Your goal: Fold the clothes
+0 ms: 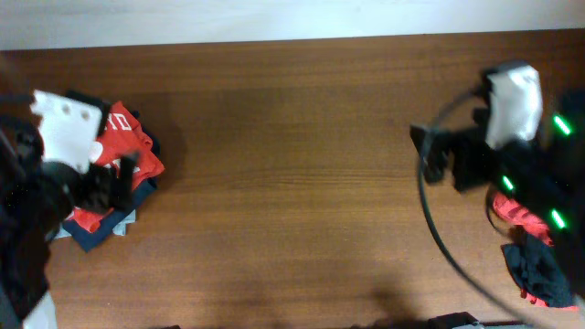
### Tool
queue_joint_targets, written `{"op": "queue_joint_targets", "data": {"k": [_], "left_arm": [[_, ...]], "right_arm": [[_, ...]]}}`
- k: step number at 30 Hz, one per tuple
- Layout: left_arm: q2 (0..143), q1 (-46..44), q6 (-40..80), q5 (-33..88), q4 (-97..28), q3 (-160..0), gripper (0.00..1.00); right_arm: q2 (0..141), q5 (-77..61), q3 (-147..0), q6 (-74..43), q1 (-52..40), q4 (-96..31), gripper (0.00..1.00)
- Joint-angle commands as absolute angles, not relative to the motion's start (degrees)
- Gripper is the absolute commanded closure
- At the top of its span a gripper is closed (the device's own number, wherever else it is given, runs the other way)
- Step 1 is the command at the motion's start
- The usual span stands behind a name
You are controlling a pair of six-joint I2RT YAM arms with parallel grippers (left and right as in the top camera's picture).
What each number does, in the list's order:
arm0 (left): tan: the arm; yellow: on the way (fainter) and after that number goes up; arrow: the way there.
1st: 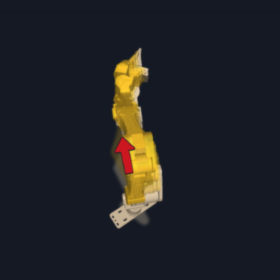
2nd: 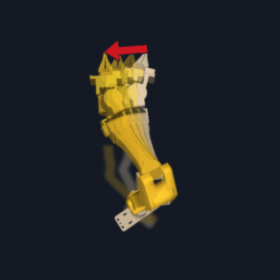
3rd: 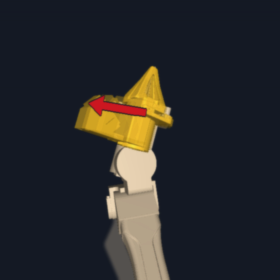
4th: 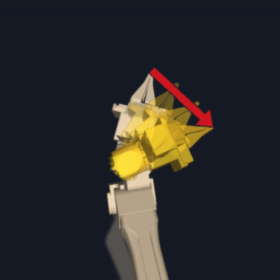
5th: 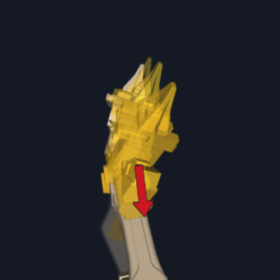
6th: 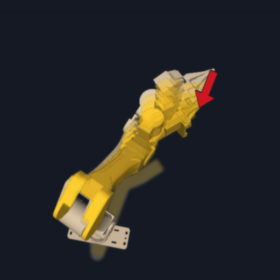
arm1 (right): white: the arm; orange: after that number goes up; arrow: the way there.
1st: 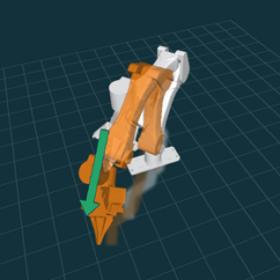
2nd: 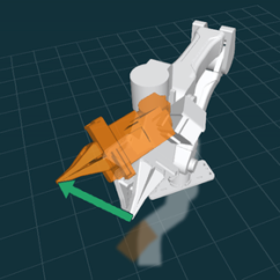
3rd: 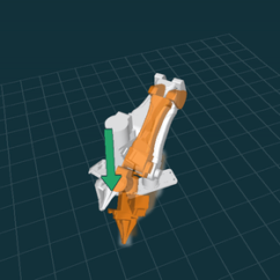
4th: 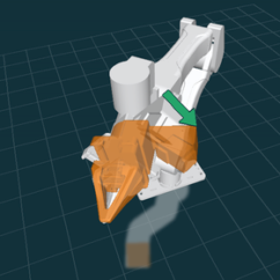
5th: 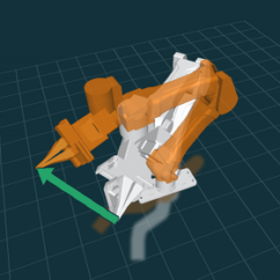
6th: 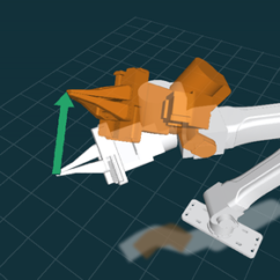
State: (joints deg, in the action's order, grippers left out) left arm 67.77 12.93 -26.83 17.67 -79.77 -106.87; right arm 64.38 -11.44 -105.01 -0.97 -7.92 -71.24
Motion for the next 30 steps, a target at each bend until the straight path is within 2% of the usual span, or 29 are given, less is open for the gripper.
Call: {"op": "queue_joint_targets", "data": {"k": [1,5,21,23,26,30], "left_arm": [[67.85,11.62,-24.45,18.26,-82.56,-106.13,0.01],[68.79,11.60,-24.45,18.50,-86.02,-105.78,0.01],[69.30,11.62,-24.49,19.55,-86.19,-105.80,0.01],[69.32,11.62,-24.47,19.55,-86.19,-105.80,0.01],[69.32,11.62,-24.49,19.55,-86.19,-105.80,0.01],[69.32,11.62,-24.49,19.55,-86.19,-105.80,0.01]], "right_arm": [[60.99,-11.27,-105.14,-0.62,-7.86,-72.03,0.01],[58.04,-11.31,-105.14,-0.62,-7.86,-74.50,0.01],[57.95,-11.31,-105.06,-0.60,-7.84,-78.22,0.01],[56.36,-6.74,-104.47,2.74,-6.98,-77.34,0.01],[51.86,-3.36,-98.13,4.27,-3.68,-71.22,0.01],[41.69,-3.38,-79.46,3.62,1.96,-59.29,0.01]]}}
